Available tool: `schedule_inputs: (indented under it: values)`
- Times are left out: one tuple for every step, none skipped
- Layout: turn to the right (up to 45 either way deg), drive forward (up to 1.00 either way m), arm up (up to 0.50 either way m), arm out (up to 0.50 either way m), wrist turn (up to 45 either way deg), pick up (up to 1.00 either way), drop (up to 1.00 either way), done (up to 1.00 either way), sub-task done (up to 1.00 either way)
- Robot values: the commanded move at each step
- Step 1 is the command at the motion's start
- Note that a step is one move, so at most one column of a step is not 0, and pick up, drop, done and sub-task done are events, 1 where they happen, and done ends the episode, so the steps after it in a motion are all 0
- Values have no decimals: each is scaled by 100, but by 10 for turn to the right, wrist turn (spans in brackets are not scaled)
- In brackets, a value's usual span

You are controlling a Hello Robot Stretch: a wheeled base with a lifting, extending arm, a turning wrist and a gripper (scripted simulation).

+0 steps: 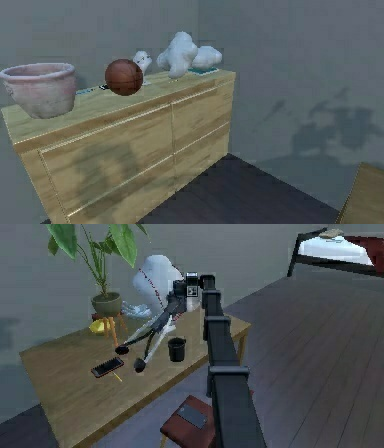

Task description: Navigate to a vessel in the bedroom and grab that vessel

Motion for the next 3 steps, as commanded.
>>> schedule_inputs:
  values:
    - [0,0,0,0,450,0,0,0,0]
    - [0,0,0,0,450,0,0,0,0]
    - [0,0,0,0,330,0,0,0,0]
